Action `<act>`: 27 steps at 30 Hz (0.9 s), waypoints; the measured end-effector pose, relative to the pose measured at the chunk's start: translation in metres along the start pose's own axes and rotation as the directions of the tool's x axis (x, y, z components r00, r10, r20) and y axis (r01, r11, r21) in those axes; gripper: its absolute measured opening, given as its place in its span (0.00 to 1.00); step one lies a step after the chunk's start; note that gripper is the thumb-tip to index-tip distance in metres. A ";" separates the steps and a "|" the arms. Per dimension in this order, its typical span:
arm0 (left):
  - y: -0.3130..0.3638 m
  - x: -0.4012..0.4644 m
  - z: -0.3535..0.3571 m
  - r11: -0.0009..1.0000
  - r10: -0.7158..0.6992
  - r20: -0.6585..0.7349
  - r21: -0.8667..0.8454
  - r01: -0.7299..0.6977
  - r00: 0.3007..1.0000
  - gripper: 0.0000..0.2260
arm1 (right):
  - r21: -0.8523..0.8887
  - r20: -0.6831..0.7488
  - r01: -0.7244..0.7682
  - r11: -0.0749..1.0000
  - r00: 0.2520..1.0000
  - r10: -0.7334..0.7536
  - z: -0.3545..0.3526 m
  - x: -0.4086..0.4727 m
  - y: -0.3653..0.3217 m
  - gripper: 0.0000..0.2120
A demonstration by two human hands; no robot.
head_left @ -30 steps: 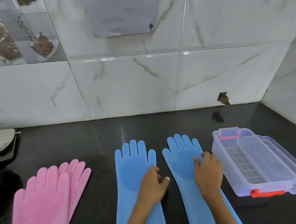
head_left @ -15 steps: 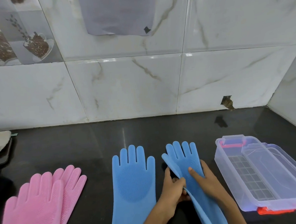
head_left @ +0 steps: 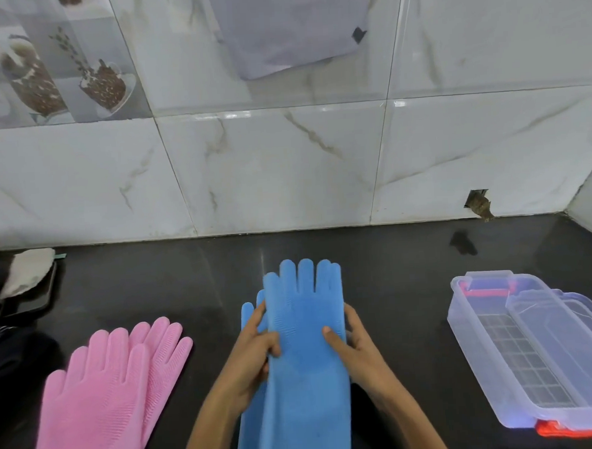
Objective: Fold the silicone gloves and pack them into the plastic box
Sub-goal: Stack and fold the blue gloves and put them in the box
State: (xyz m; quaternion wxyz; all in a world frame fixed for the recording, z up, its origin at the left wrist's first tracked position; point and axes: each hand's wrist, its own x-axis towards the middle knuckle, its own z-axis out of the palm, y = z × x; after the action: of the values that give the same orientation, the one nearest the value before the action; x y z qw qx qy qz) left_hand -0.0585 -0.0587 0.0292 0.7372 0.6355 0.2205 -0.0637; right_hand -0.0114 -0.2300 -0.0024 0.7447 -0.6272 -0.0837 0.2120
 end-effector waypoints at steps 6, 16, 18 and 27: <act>-0.031 -0.006 -0.032 0.961 -0.076 -0.132 0.255 0.108 0.988 0.29 | -0.324 -0.068 -0.169 0.931 0.986 0.155 0.003 -0.003 0.017 0.12; -0.044 -0.018 -0.032 0.792 0.057 -0.416 0.572 0.212 0.908 0.07 | -0.370 -0.245 -0.302 0.879 0.944 0.221 -0.008 -0.007 0.024 0.09; -0.044 -0.019 -0.030 0.715 0.120 -0.434 0.662 0.226 0.893 0.08 | -0.373 -0.270 -0.288 0.882 0.943 0.194 -0.004 -0.008 0.025 0.09; -0.039 -0.020 -0.033 0.725 0.152 -0.429 0.661 0.195 0.890 0.06 | -0.521 -0.349 -0.223 0.824 0.937 0.032 0.005 -0.009 0.032 0.06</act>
State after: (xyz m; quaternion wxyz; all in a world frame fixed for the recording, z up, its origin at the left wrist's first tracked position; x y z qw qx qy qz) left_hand -0.0987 -0.0380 -0.0017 0.3747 0.8567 0.3545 0.0008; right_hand -0.0282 -0.2258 -0.0307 0.5188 -0.8457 0.0251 0.1225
